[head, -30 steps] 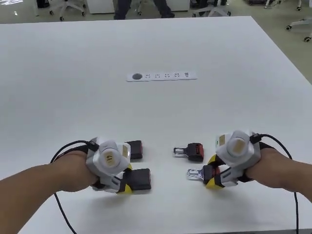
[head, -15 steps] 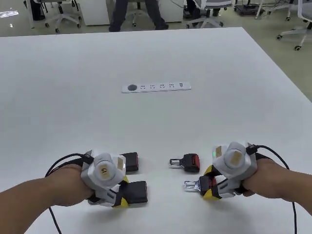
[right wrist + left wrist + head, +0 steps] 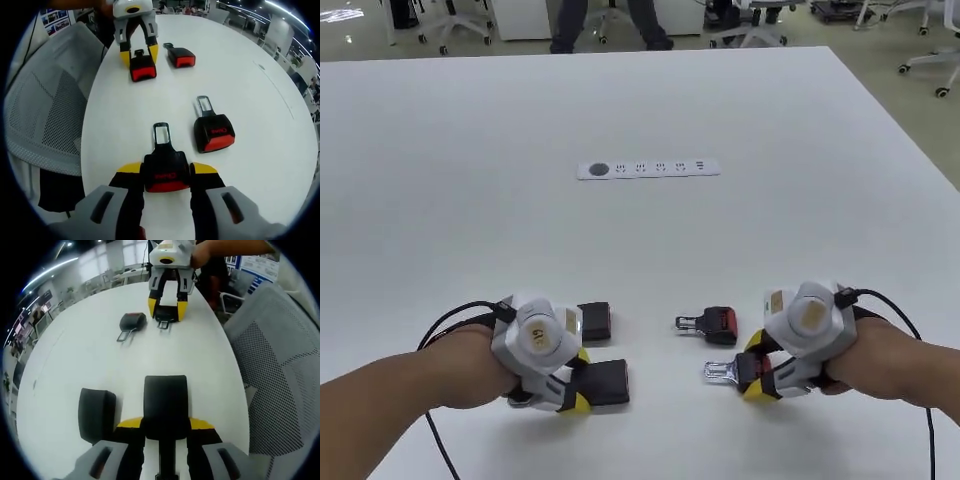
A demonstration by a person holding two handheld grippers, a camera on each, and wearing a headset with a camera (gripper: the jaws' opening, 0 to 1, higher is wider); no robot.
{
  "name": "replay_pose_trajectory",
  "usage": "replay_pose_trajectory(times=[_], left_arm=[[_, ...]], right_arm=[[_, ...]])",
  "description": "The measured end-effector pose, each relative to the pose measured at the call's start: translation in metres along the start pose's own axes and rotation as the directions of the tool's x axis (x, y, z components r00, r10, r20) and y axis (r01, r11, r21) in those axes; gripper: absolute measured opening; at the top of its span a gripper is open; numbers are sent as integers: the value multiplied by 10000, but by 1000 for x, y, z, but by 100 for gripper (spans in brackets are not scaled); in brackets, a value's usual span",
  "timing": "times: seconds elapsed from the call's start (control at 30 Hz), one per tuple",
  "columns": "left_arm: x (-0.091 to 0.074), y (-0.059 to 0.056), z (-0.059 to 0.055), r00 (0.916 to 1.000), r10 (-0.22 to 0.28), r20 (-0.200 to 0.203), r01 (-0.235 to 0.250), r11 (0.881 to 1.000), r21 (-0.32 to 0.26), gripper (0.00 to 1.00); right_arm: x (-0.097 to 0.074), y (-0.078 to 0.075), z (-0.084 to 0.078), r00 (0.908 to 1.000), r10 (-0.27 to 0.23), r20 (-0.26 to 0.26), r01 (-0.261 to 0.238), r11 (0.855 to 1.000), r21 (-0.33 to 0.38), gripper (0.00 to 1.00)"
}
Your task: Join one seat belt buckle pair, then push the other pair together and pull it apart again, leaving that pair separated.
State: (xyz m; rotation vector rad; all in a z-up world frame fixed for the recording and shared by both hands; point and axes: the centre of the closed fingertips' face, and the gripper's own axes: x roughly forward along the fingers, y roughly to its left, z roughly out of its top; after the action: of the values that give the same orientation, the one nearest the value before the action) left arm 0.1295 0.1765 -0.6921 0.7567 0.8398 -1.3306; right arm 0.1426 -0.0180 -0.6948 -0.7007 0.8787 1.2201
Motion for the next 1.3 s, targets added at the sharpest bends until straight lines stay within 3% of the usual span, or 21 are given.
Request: replay_pose_trajectory(times=[0.33, 0.57, 1.07, 1.3], left_arm=[[-1, -2, 2, 9999, -56, -133, 58, 9999, 153, 32], [0, 0, 1, 9999, -40, -159, 43, 9999, 140, 32], [0, 0, 0, 9997, 10, -240, -8, 10000, 93, 32], [0, -2, 1, 9996, -27, -275, 30, 9999, 121, 32]], right_arm=[[-1, 0, 1, 9995, -181, -260, 188, 9995, 250, 34], [6, 6, 14, 9998, -173, -68, 174, 9997, 162, 34], [36, 28, 66, 9964, 3, 850, 15, 9998, -213, 34], [46, 34, 85, 9966, 277, 777, -237, 9984, -520, 34]])
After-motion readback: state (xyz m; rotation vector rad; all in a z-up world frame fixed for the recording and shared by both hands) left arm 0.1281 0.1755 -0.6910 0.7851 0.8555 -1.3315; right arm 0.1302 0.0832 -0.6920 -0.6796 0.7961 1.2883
